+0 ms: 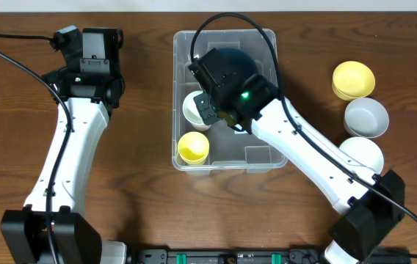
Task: Pack container
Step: 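Carry the white cup into the container and drop it onto the blue cup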
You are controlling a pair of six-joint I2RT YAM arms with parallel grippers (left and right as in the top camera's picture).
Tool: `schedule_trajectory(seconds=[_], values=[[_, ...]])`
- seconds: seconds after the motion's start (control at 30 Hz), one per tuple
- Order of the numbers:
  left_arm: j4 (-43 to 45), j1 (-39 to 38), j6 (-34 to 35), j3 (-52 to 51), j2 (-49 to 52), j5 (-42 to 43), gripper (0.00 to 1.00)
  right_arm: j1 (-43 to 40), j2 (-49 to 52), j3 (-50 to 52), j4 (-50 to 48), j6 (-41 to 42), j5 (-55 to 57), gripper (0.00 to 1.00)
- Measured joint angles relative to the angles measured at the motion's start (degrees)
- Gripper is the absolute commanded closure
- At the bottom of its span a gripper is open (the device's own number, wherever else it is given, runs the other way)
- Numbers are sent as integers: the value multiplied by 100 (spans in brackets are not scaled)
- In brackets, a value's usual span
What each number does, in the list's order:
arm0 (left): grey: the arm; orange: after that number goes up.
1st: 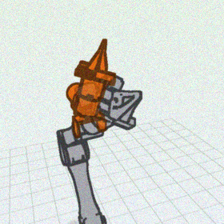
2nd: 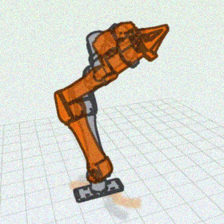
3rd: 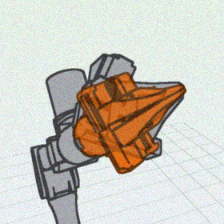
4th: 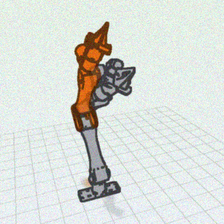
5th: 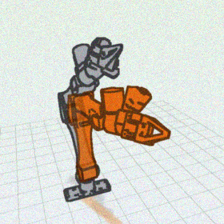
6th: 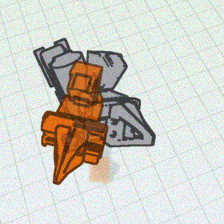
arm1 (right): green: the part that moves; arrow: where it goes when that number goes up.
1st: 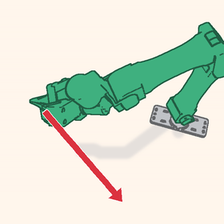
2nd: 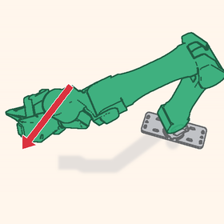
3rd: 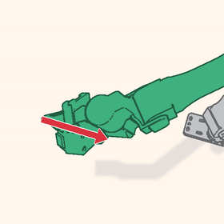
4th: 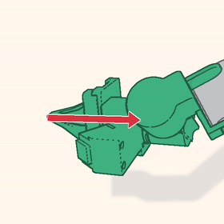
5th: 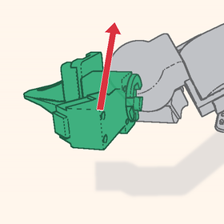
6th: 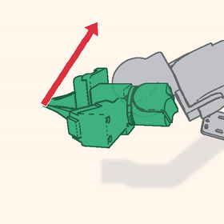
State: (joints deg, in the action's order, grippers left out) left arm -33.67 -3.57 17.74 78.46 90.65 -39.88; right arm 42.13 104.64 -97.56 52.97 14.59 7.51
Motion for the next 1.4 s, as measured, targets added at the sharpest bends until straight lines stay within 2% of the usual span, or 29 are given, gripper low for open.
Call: schedule_trajectory(seconds=[1.17, 1.33, 1.37, 1.4], values=[[0, 0, 0, 0, 0, 2, 2, 0, 11, 0, -264, -4, 264, 99], [0, 0, 0, 0, 0, 2, 2, 0, 11, 0, -273, -13, 284, 89], [0, 0, 0, 0, 0, 2, 2, 0, 11, 0, -273, -15, 286, 85], [2, 0, 0, 0, 0, 2, 2, 0, 11, 0, -273, -15, 289, 77]])
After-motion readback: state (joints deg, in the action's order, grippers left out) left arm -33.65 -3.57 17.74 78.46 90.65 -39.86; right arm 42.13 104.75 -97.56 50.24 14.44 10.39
